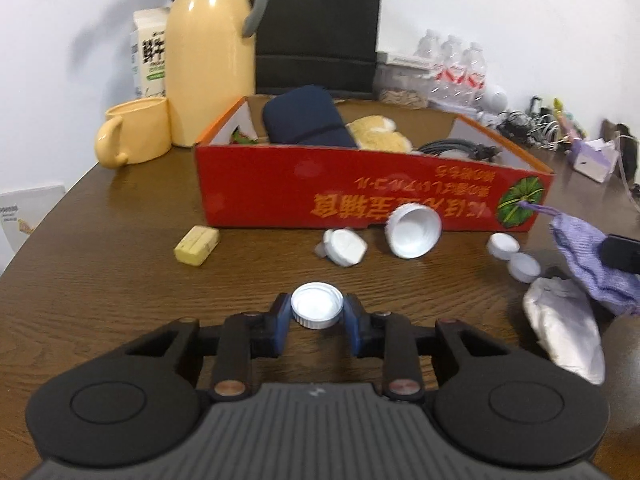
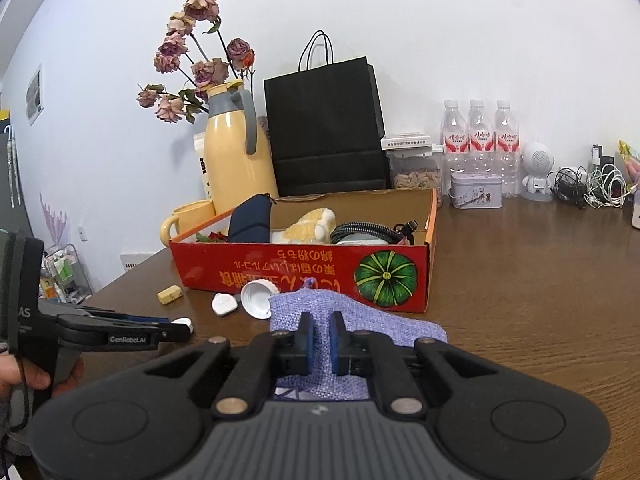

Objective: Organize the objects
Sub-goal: 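Grasp the lavender pouch with the right gripper while the left gripper grasps a white cap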

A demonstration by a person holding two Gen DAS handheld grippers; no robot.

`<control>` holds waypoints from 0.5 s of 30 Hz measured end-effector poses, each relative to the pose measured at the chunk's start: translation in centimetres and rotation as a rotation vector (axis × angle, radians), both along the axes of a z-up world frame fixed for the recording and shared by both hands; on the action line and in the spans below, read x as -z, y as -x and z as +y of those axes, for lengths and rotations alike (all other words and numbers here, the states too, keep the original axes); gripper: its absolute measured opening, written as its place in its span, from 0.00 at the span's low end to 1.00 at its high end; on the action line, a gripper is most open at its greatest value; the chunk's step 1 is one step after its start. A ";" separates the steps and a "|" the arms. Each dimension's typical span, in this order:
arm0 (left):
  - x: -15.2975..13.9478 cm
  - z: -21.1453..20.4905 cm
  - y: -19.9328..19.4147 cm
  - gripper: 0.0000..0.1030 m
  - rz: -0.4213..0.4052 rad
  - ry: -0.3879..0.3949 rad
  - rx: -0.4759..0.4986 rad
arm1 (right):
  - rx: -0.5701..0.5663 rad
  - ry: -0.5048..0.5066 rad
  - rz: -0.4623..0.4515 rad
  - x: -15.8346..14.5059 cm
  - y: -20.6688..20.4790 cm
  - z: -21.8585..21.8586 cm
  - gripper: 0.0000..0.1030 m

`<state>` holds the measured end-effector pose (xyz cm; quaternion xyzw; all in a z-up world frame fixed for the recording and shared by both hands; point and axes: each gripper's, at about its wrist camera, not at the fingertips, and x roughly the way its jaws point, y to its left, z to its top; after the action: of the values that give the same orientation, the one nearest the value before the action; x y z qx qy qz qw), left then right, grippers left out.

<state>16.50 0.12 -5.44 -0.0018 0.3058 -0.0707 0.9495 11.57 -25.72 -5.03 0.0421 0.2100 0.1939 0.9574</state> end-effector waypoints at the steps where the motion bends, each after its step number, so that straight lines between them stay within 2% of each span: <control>1: -0.2 -0.1 0.2 0.28 -0.015 0.001 0.007 | 0.001 0.000 -0.002 -0.1 0.0 0.0 0.07; 15: -5.5 -1.7 1.8 0.28 -0.197 0.017 0.046 | -0.010 0.006 -0.098 -3.0 -0.3 0.7 0.07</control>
<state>14.72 -1.63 0.01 0.0044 0.2102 -0.0950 0.9730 11.88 -25.05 -2.08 0.0288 0.1638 0.1998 0.9656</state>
